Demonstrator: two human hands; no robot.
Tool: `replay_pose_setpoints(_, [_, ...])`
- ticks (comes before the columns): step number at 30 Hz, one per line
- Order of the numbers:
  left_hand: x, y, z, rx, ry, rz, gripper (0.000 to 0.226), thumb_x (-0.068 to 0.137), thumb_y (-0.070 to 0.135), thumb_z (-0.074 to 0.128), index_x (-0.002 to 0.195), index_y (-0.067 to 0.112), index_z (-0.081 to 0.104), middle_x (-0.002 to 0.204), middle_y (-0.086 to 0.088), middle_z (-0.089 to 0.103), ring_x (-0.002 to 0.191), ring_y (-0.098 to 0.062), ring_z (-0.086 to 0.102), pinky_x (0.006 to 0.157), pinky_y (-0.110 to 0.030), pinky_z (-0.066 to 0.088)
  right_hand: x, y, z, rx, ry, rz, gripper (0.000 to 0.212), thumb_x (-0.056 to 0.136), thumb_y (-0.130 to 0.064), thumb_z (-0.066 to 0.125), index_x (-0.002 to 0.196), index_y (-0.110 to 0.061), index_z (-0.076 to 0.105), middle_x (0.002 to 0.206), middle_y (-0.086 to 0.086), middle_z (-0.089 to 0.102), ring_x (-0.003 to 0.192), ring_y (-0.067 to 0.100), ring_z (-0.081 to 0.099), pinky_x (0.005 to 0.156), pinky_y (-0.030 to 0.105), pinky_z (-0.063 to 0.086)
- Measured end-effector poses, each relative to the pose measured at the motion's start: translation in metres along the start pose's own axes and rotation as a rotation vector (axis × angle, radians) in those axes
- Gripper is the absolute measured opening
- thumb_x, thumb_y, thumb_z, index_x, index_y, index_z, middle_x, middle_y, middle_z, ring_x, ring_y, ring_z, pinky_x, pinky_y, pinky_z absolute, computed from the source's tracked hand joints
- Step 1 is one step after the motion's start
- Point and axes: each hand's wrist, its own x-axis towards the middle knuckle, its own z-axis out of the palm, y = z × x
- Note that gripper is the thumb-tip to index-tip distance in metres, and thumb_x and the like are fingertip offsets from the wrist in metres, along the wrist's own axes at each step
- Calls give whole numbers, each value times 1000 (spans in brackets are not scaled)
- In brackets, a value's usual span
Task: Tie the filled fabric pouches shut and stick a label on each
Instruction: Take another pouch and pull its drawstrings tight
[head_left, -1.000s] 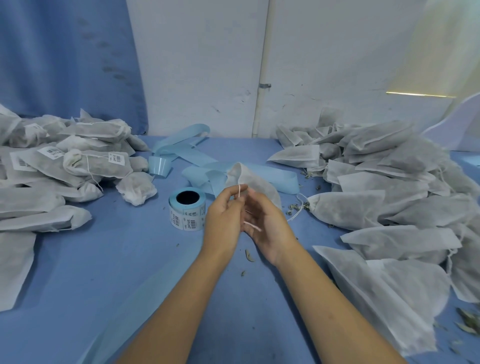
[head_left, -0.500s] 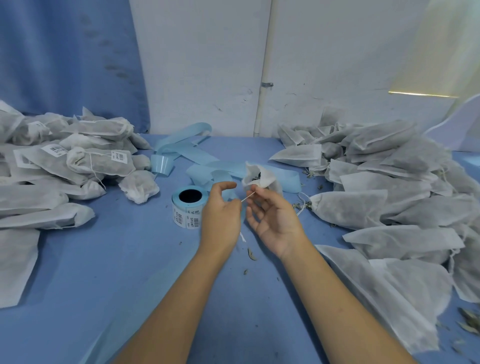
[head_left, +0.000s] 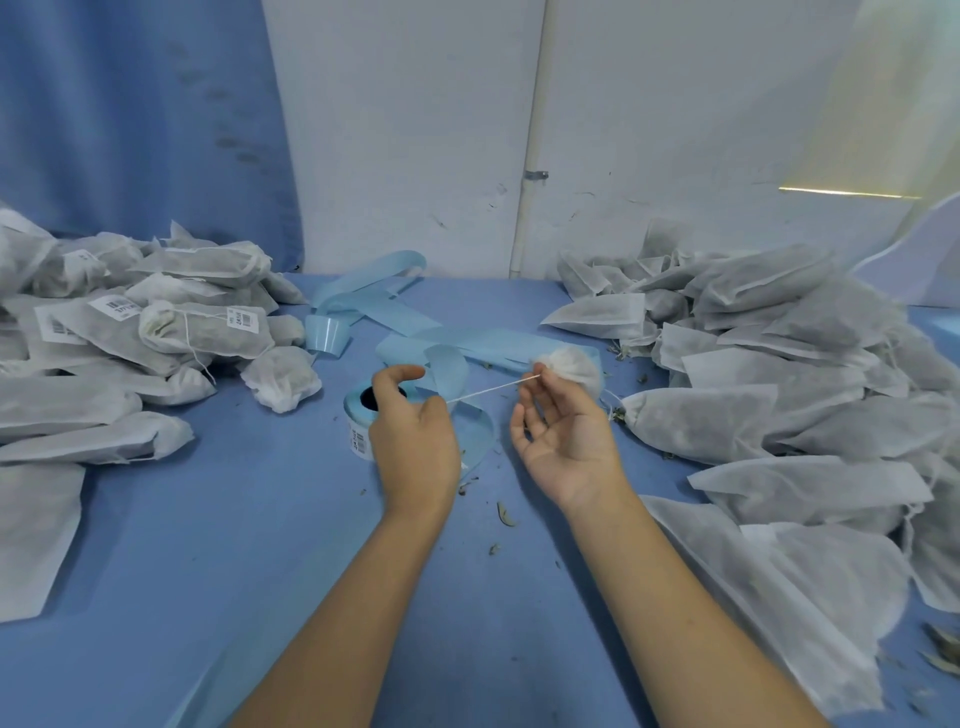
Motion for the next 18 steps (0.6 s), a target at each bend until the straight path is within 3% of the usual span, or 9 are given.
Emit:
replay_pose_setpoints(4, [3, -5, -1, 1, -24, 7, 28, 85, -4, 43, 98, 20, 50, 42, 10, 42, 37, -4, 40, 40, -17, 30, -1, 0, 1, 5, -25, -9, 11, 91, -13, 60, 87, -14, 70, 71, -6, 71, 84, 8, 62, 76, 19, 48])
replay_pose_setpoints(8, [0, -11, -4, 99, -137, 72, 24, 86, 1, 41, 96, 17, 56, 37, 11, 40, 35, -8, 35, 44, -30, 30, -1, -10, -4, -222, -139, -79, 8, 95, -21, 56, 98, -23, 63, 95, -15, 73, 96, 3, 64, 83, 19, 44])
replay_pose_setpoints(11, [-1, -9, -4, 149, -168, 189, 26, 82, 21, 39, 98, 26, 58, 59, 6, 61, 47, -14, 44, 52, -37, 41, -1, -16, -9, -403, -173, -136, 12, 93, -21, 57, 102, -24, 64, 104, -16, 72, 100, 2, 61, 85, 21, 41])
replay_pose_setpoints(14, [-5, -6, -3, 176, -170, 269, 40, 78, 32, 35, 103, 29, 66, 83, 15, 68, 58, -11, 51, 59, -31, 42, -1, -12, -11, -640, -174, -218, 17, 88, -15, 60, 100, -23, 70, 108, -13, 72, 106, 1, 60, 85, 24, 41])
replay_pose_setpoints(16, [-7, -3, -1, 133, -159, 238, 43, 80, 36, 35, 104, 28, 70, 83, 18, 65, 74, -5, 57, 69, -24, 45, -1, -8, -10, -754, -154, -251, 19, 84, -11, 63, 99, -17, 73, 103, -9, 73, 97, -1, 63, 84, 24, 42])
replay_pose_setpoints(18, [-8, -2, 2, 88, -158, 183, 43, 81, 38, 35, 99, 26, 71, 90, 18, 68, 83, -1, 59, 75, -21, 45, 0, -3, -8, -805, -135, -250, 14, 81, -5, 65, 91, -12, 72, 89, -6, 74, 80, 0, 64, 74, 16, 45])
